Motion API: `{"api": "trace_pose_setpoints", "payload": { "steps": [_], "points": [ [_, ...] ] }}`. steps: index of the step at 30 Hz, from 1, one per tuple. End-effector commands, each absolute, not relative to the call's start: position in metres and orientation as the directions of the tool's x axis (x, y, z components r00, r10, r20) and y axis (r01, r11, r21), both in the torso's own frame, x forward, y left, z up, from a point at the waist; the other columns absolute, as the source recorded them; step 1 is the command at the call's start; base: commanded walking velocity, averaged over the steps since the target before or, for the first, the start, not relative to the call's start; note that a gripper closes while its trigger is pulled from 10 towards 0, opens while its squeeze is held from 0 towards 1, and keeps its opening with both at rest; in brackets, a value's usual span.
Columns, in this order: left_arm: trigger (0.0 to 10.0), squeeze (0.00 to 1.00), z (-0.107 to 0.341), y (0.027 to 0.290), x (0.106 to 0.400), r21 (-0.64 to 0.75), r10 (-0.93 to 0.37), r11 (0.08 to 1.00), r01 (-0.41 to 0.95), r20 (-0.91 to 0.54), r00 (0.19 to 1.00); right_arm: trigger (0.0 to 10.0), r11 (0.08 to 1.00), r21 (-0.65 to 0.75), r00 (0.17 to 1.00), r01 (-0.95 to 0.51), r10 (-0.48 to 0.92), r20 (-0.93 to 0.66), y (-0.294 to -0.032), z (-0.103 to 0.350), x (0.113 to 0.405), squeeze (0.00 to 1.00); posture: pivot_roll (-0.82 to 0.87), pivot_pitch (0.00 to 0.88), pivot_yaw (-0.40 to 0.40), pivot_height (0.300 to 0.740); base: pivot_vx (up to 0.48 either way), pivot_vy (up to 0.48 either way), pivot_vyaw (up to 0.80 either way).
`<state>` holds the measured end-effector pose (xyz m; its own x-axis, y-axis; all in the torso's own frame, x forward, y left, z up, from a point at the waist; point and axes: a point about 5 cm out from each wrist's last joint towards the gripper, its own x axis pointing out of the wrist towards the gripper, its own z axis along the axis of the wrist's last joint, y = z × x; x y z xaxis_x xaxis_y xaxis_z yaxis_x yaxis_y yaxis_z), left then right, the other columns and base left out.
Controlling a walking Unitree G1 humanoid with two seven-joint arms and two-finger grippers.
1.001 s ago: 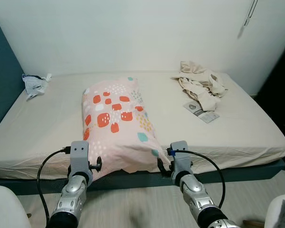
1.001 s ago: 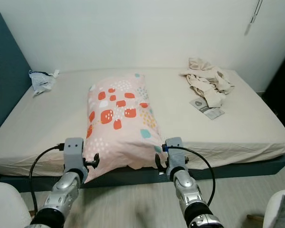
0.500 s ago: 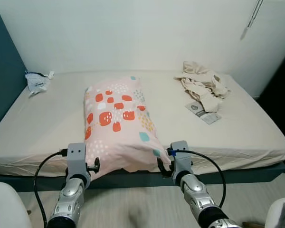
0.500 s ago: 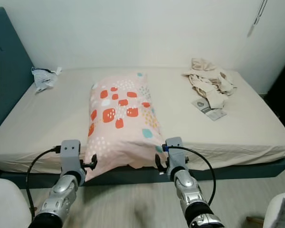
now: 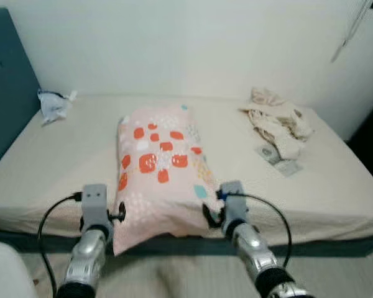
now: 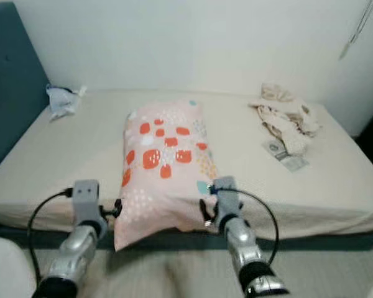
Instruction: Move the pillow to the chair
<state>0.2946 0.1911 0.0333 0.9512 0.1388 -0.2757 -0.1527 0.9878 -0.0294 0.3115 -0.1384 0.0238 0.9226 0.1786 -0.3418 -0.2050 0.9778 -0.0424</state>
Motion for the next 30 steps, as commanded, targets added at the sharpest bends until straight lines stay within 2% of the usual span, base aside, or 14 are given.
{"api": "trace_pose_setpoints", "payload": {
  "steps": [1,7,13,30],
  "points": [
    [10.0,0.0,0.0308,0.1873,0.2937,-0.043,0.128,0.988,-0.146,-0.288,0.949,10.0,0.979,-0.051,0.924,-0.196,0.168,-0.344,-0.1438,0.0224,0.3097,0.0,-0.02,0.063,-0.014,0.705,0.281,0.0,0.0],
    [10.0,0.0,0.0314,0.1879,0.2942,-0.042,0.127,0.989,-0.145,-0.287,0.949,10.0,0.979,-0.038,0.925,-0.202,0.178,-0.336,-0.143,0.0232,0.31,0.0,-0.02,0.062,-0.015,0.705,0.273,0.0,0.0],
    [10.0,0.0,0.0328,0.1882,0.2961,-0.04,0.123,0.989,-0.14,-0.284,0.951,10.0,0.98,-0.048,0.924,-0.194,0.166,-0.344,-0.1452,0.0219,0.309,0.0,-0.03,0.057,-0.014,0.705,0.265,0.0,-0.64],
    [10.0,0.0,0.0364,0.1883,0.2983,-0.043,0.111,0.991,-0.126,-0.258,0.96,10.0,0.979,-0.046,0.922,-0.201,0.173,-0.345,-0.1425,0.0214,0.3089,0.0,-0.03,0.033,-0.01,0.705,0.0,0.0,0.0]
  ]
}}
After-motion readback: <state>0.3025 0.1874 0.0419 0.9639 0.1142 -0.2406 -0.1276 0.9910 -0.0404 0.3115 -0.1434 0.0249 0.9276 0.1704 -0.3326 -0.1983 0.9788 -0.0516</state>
